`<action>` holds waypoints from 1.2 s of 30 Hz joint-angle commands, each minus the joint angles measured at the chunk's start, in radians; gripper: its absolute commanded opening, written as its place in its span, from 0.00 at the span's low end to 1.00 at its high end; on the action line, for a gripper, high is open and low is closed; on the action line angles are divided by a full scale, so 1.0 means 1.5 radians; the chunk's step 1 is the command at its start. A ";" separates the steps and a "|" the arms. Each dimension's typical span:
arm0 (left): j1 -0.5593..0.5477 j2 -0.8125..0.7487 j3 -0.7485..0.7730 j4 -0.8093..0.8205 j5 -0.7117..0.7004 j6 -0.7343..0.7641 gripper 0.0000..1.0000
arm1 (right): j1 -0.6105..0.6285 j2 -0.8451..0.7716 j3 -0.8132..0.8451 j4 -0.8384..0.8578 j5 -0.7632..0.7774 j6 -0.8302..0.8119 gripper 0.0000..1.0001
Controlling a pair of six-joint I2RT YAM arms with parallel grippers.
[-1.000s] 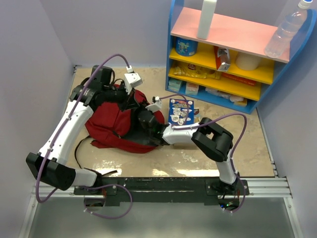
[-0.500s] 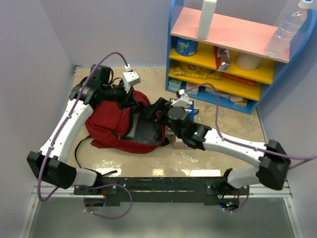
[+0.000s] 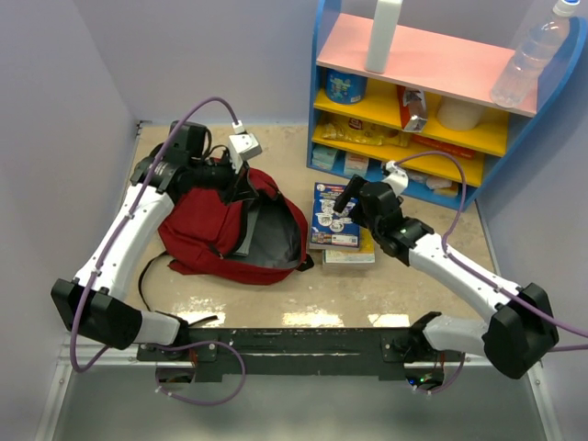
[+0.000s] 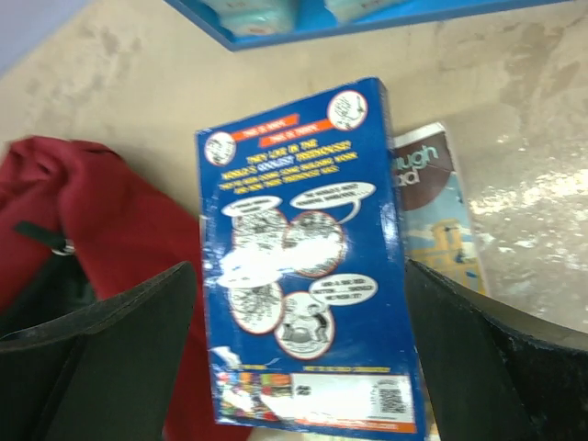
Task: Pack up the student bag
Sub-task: Pick up the book from the center of the board.
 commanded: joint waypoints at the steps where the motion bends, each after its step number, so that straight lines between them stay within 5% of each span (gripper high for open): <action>1: -0.001 -0.021 -0.013 0.034 0.033 0.003 0.00 | -0.003 0.030 0.033 -0.029 0.031 -0.065 0.99; 9: 0.000 -0.032 -0.025 0.030 0.032 0.018 0.00 | 0.025 0.161 0.179 -0.085 0.097 -0.113 0.99; 14: 0.001 -0.034 -0.030 0.024 0.024 0.027 0.00 | 0.076 0.202 0.227 -0.011 0.117 -0.177 0.87; 21: 0.001 -0.037 -0.030 0.020 0.023 0.031 0.00 | 0.119 0.360 0.381 -0.139 0.217 -0.186 0.98; 36: 0.001 -0.045 -0.037 0.017 0.017 0.036 0.00 | 0.126 0.397 0.347 -0.190 0.279 -0.135 0.97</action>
